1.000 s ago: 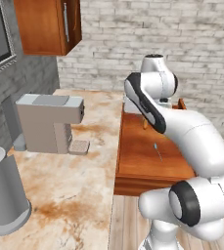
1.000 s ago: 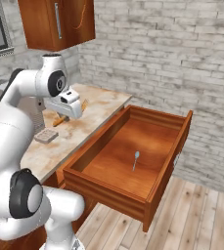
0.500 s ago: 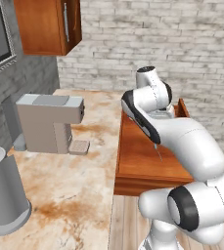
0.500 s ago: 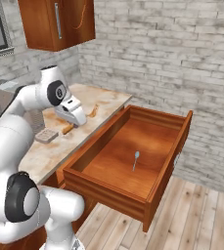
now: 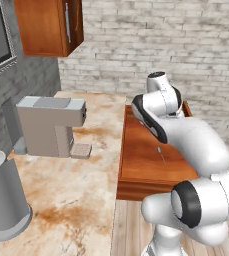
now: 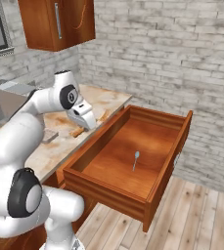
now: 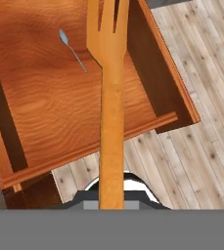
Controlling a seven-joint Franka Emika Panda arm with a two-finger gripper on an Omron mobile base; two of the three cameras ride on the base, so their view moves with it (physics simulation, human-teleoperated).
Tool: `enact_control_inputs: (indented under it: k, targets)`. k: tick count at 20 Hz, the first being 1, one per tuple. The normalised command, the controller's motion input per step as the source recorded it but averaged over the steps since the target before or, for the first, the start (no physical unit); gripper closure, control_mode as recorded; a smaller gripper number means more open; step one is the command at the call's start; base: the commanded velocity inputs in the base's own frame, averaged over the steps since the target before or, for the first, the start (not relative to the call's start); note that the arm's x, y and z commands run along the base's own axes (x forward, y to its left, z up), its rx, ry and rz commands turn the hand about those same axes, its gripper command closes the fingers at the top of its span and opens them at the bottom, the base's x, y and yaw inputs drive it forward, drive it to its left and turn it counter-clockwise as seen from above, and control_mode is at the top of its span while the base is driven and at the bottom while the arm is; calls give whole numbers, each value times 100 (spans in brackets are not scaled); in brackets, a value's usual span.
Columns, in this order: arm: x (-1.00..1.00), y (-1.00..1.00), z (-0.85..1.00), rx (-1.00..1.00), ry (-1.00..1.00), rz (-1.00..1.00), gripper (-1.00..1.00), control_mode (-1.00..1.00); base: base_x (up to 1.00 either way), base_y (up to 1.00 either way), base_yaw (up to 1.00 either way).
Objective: Organize the utensils by type. Pick up the wooden spoons from the counter and place them in the open cabinet. Then pick up the metallic utensils from the counter and place them in the open drawer.
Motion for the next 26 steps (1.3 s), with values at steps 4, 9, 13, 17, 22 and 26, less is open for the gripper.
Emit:
enact_control_inputs:
  k: [4, 9, 13, 17, 22, 26]
  targets:
    - [8, -36, -14, 0, 9, -1, 100, -100, 0, 0, 0]
    - [33, -15, -32, 0, 5, 0, 100, -100, 0, 0, 0]
    - [24, -15, -35, 0, 0, 0, 100, -100, 0, 0, 0]
    - [25, -20, -34, 0, 1, 0, 100, -100, 0, 0, 0]
    - [19, -25, -36, 0, 0, 0, 100, -100, 0, 0, 0]
    - [23, -18, -27, 3, 0, 4, 100, -100, 0, 0, 0]
